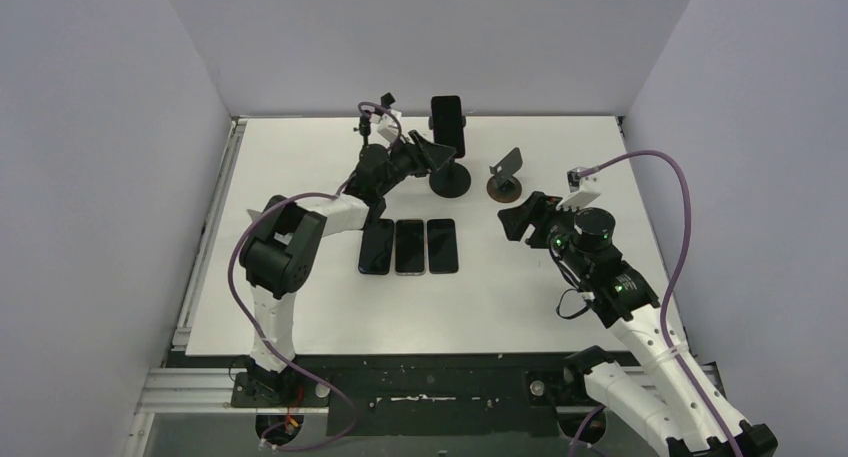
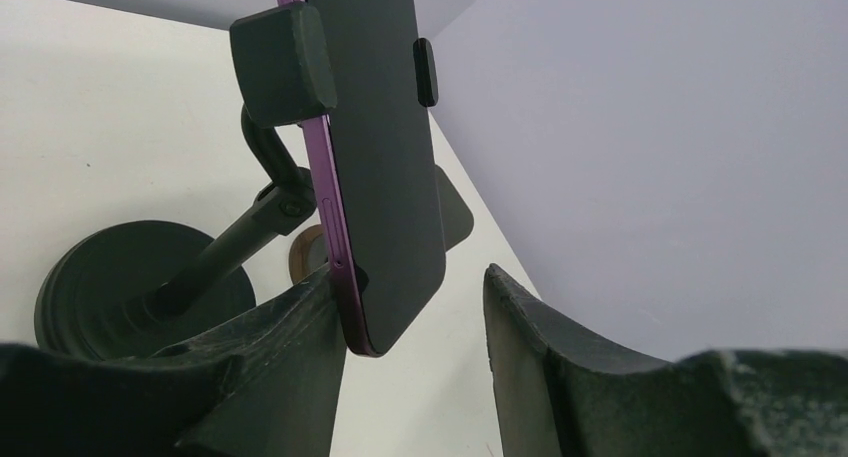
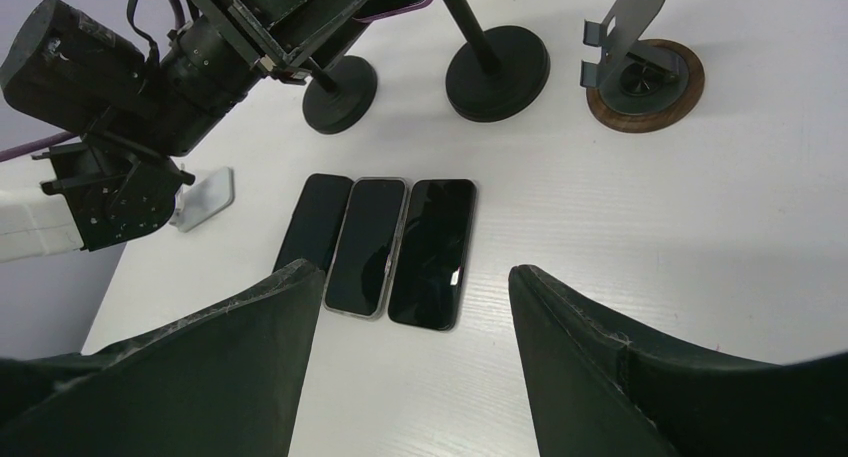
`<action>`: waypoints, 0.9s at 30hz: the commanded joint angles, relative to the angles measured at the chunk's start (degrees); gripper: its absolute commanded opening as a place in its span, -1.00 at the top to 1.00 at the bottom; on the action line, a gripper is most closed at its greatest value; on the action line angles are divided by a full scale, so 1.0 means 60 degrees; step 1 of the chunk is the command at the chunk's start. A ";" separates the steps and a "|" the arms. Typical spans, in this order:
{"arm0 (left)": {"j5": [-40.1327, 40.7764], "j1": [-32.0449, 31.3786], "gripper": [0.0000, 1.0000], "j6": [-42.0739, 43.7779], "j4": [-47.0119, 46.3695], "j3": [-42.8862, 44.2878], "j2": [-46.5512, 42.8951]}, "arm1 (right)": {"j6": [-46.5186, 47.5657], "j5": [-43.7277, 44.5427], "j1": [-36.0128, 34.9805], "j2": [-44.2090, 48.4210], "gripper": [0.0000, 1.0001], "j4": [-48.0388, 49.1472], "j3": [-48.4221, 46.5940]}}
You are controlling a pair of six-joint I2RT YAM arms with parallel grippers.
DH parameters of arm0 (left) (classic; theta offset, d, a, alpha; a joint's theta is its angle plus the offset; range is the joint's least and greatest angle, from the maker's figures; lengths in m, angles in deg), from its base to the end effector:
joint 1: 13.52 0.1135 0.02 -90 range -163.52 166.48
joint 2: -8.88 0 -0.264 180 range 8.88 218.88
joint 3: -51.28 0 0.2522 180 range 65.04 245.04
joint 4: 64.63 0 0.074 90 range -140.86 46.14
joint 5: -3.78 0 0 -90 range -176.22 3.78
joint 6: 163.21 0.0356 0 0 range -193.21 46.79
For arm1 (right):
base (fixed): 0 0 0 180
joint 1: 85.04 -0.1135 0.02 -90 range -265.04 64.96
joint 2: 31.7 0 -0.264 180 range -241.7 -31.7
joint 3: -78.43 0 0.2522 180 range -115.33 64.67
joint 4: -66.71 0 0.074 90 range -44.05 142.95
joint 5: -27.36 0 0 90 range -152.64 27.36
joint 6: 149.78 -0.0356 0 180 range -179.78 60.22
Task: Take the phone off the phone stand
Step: Pick up the phone stand with the phone at the center of the board.
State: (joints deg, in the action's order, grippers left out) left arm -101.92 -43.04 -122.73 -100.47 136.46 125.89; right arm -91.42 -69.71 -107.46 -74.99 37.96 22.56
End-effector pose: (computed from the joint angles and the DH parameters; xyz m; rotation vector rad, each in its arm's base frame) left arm 0.3974 -0.2361 0.2233 -0.0458 1.6511 -1.2890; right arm 0.1638 0.0723 0.3190 0.0655 1.9211 0.7612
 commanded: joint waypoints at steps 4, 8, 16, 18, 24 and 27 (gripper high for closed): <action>-0.0381 0.0078 0.14 -0.0241 -0.0884 0.0436 0.0148 | 0.0163 0.0108 0.0066 0.0054 -0.40 0.0097 -0.0306; -0.0444 0.0086 0.22 -0.0300 -0.0959 0.0514 0.0239 | 0.0171 0.0122 0.0071 0.0049 -0.39 0.0080 -0.0292; -0.0475 0.0100 0.28 -0.0429 -0.1089 0.0617 0.0367 | 0.0190 0.0129 0.0073 0.0015 -0.40 0.0029 -0.0321; -0.0488 0.0111 0.30 -0.0459 -0.1121 0.0665 0.0415 | 0.0203 0.0138 0.0072 0.0015 -0.40 0.0022 -0.0320; -0.0561 0.0144 0.35 -0.0528 -0.1148 0.0836 0.0547 | 0.0205 0.0175 0.0069 0.0008 -0.40 -0.0050 -0.0321; -0.0575 0.0173 0.38 -0.0603 -0.1215 0.0881 0.0601 | 0.0197 0.0190 0.0066 0.0026 -0.39 -0.0092 -0.0321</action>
State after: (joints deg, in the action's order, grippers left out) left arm -104.07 -42.47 -125.59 -102.33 138.49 128.69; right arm -90.92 -69.47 -107.46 -74.99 37.63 22.56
